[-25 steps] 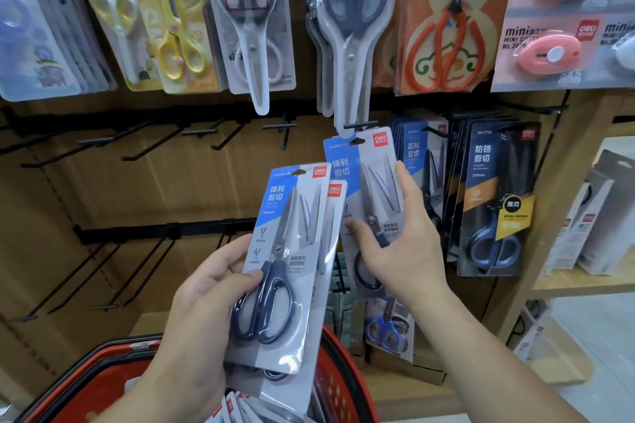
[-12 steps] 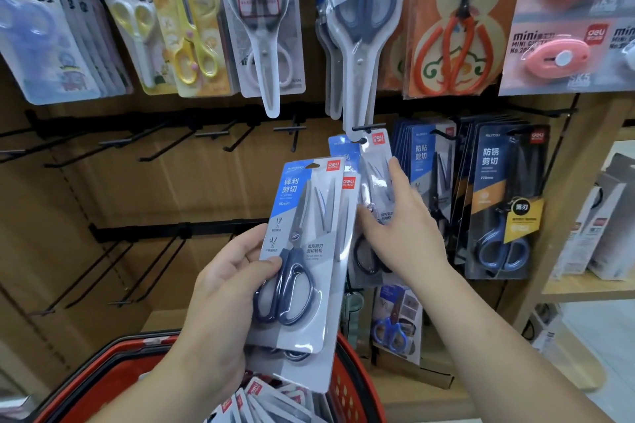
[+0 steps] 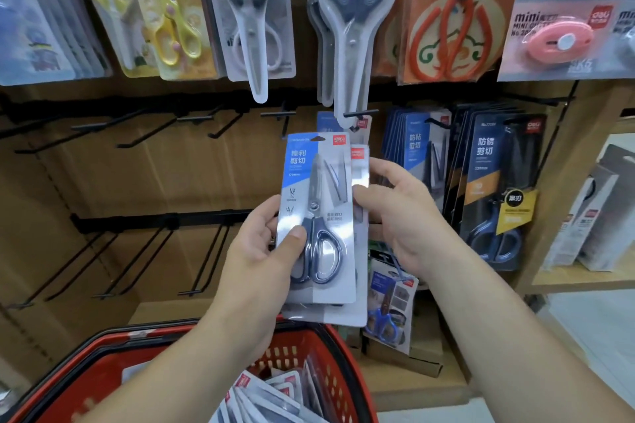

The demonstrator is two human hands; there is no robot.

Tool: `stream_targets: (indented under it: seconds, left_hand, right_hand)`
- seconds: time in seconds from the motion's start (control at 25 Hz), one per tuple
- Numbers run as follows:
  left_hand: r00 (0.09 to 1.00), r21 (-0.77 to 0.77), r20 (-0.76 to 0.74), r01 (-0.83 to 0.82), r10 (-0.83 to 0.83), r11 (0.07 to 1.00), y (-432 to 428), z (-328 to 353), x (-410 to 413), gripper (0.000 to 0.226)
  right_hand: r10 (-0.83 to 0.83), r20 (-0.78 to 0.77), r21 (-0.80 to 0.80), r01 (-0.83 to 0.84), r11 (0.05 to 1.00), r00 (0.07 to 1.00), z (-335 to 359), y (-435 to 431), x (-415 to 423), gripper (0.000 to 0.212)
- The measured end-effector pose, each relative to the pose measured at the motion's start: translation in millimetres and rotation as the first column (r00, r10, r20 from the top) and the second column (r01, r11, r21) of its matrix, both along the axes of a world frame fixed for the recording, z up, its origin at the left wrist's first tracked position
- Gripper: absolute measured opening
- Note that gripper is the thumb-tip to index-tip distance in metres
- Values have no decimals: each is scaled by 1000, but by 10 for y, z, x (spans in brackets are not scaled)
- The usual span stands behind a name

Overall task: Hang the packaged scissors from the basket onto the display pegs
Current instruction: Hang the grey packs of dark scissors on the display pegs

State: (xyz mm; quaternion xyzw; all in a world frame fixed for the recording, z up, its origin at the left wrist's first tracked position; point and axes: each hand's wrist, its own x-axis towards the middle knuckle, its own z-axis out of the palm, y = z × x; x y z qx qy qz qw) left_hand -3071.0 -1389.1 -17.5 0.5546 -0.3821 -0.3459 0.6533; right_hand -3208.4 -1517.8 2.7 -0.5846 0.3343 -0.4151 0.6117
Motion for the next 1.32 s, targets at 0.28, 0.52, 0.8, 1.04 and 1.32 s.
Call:
stream_targets:
  seconds: [0.28,0.52,0.8,1.04,1.32]
  left_hand:
    - [992,77,92,-90,83,993,17,-125,198,43]
    - [999,82,49,12,-16,997,72,-127,185,57]
    - [996,82,79,31,-37,996,156,-130,224,69]
    - [971,71,226,59,-74,996,92,-103,212,73]
    - [963,36,252,88,-94,995,-285,-77,-13,71]
  right_hand:
    - [-441,142,-317,463,828,886,-214,-48,138,46]
    - [-457,193,-421,494,761,868,-283,-81,141,59]
    - [-510,49,-504,462,730,859,-165,-225,247,56]
    - [-480,-71,-457,399,795,874,5,-419,156,28]
    - [-323,104,-235,339,911,941,264,-341,-64,23]
